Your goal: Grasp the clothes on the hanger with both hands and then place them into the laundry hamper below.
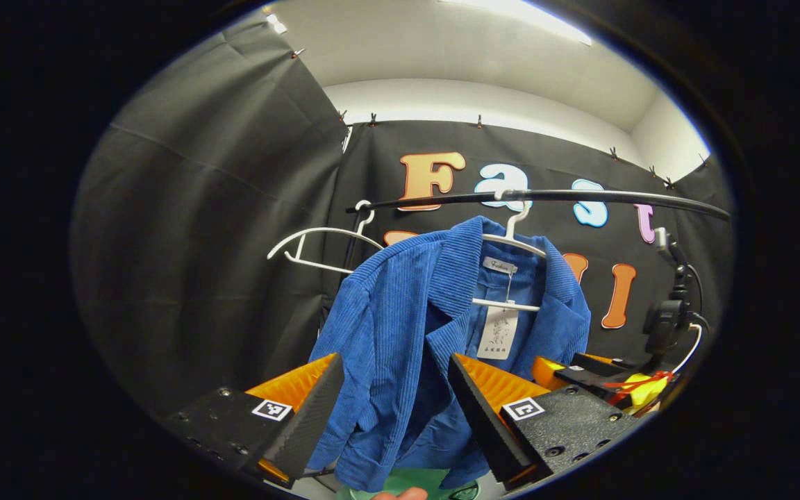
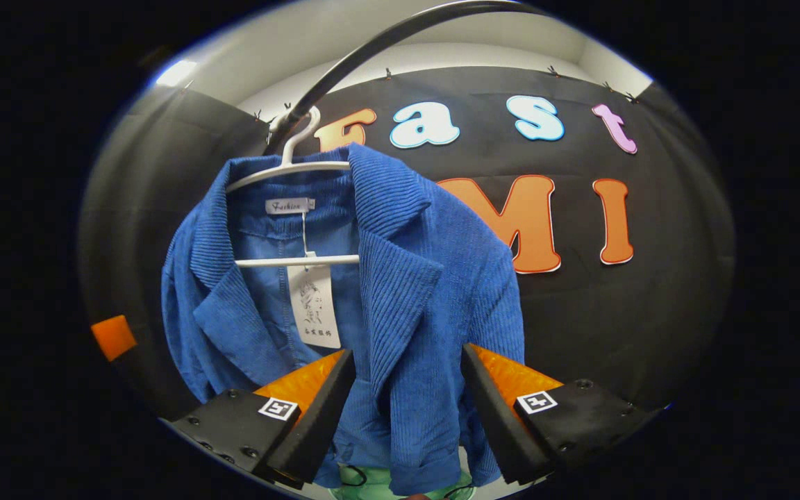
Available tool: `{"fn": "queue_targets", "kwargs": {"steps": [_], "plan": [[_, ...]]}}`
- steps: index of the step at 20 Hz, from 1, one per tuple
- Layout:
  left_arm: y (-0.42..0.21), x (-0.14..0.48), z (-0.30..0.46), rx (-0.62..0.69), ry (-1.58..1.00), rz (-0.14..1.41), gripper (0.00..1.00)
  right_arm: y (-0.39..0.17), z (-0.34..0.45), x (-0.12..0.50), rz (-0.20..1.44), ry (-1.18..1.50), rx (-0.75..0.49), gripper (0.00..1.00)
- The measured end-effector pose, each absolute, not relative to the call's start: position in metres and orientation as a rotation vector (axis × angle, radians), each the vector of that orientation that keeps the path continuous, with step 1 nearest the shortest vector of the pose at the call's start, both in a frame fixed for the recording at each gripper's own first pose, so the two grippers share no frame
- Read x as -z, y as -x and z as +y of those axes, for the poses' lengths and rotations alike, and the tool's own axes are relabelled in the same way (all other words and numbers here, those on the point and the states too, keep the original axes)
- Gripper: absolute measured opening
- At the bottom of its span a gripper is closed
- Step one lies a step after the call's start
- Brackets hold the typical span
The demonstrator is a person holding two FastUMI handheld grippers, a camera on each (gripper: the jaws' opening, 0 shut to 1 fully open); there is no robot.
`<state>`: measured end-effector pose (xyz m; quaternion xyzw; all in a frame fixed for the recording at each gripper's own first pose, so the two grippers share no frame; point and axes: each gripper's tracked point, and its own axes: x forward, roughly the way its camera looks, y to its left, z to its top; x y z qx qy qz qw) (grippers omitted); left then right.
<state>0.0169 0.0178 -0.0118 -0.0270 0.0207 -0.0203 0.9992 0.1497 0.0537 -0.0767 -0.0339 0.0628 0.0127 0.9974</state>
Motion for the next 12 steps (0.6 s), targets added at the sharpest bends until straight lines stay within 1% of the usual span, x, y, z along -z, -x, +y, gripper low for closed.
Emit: {"fn": "queue_targets", "kwargs": {"steps": [2, 3, 4, 5, 6, 7, 8, 10, 12], "plan": [[-0.017, 0.019, 0.021, 0.068, 0.073, 0.062, 0.95, -0.170, 0.058, 0.086, 0.116, 0.098, -0.007, 0.99], [-0.017, 0.022, 0.024, 0.077, 0.081, 0.069, 0.95, -0.180, 0.055, 0.092, 0.120, 0.115, 0.008, 0.92], [-0.016, 0.025, 0.026, 0.087, 0.088, 0.078, 0.95, -0.189, 0.051, 0.097, 0.131, 0.113, 0.027, 0.99], [-0.015, 0.029, 0.027, 0.099, 0.092, 0.085, 0.95, -0.194, 0.049, 0.100, 0.141, 0.088, 0.035, 0.98], [-0.015, 0.030, 0.028, 0.116, 0.088, 0.086, 0.93, -0.197, 0.043, 0.100, 0.144, 0.066, 0.055, 0.95], [-0.017, 0.032, 0.029, 0.138, 0.077, 0.090, 0.95, -0.196, 0.039, 0.100, 0.143, 0.049, 0.062, 0.90], [-0.019, 0.035, 0.029, 0.158, 0.062, 0.097, 0.95, -0.194, 0.034, 0.099, 0.146, 0.039, 0.065, 0.82], [-0.023, 0.043, 0.028, 0.190, 0.045, 0.121, 0.95, -0.185, 0.016, 0.095, 0.150, 0.033, 0.121, 0.48], [-0.028, 0.048, 0.020, 0.238, 0.061, 0.122, 0.95, -0.173, 0.008, 0.086, 0.138, 0.026, 0.143, 0.14]]}}
